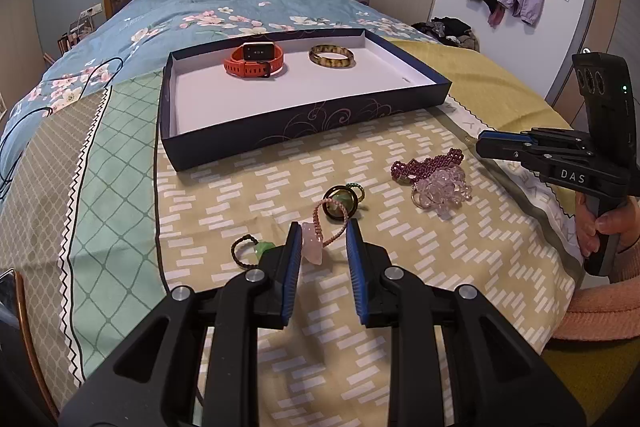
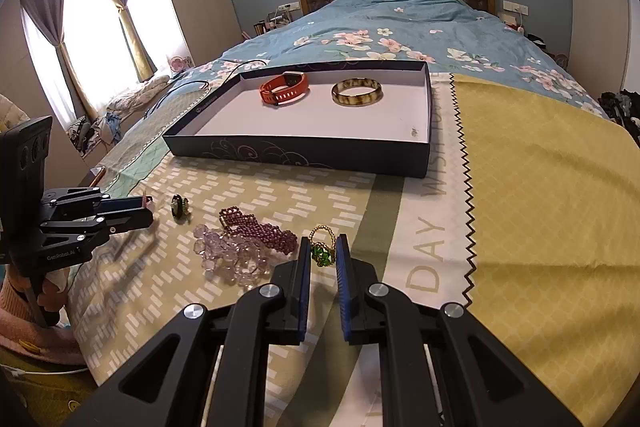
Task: Organize jewelry
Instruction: 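Move the left tool to the pink pendant necklace while the right tool approaches the crystal bracelet, then grasp and lift the pink pendant with the left tool while the right tool grasps the clear crystal bracelet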
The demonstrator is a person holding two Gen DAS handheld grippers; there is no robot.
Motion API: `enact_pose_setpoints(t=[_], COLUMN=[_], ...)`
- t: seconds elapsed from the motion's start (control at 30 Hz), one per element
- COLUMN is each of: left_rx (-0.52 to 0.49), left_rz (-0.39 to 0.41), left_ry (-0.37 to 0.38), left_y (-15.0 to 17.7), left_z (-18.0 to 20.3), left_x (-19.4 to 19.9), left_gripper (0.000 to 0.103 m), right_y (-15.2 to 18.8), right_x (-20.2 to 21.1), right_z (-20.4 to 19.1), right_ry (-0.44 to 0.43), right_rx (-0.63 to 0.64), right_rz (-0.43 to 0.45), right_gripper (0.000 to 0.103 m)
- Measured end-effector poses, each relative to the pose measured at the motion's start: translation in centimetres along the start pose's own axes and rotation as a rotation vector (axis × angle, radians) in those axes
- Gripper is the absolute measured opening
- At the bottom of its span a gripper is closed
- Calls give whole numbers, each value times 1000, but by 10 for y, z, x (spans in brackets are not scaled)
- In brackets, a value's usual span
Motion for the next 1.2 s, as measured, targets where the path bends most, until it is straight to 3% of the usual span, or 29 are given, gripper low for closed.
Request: enact_pose_setpoints(t=[0.4, 0.5, 0.73, 0.87, 0.97, 1.03, 1.2], left_rx=[8, 8, 9, 10, 11, 14, 16], left_rz=[-12, -10, -14, -13, -11, -9, 5], left_ry=[2, 4, 6, 5, 4, 5, 7], left_y=[1, 1, 1, 1, 0, -1, -5], left_z=[0, -1, 0, 0, 0, 0, 0], left_x=[-5, -5, -6, -6, -6, -6, -3], left_gripper=[23, 23, 23, 23, 23, 23, 23], right_y=[3, 1, -4, -3, -4, -3, -8], right_x=[-5, -2, 2, -10, -17, -19, -9], right_z=[5, 7, -44, -68, -75, -76, -76], right_ry=[17, 29, -114, -132, -128, -129, -147], right_rx=[-12, -28, 112, 182, 206, 208, 193], right_rz=[-18, -3, 6, -18, -38, -47, -20], right_gripper=[13, 31, 31, 31, 30, 16, 8])
Point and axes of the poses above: each gripper's, at about its wrist camera, not at the fingertips, and x roughly against the way its jaws point, z to its right, y to its underside, the point moved 9 cm from there along -x, roughly the way its jaws point, and after that the axes turned 2 degrees about x, right-handed, at the moved point
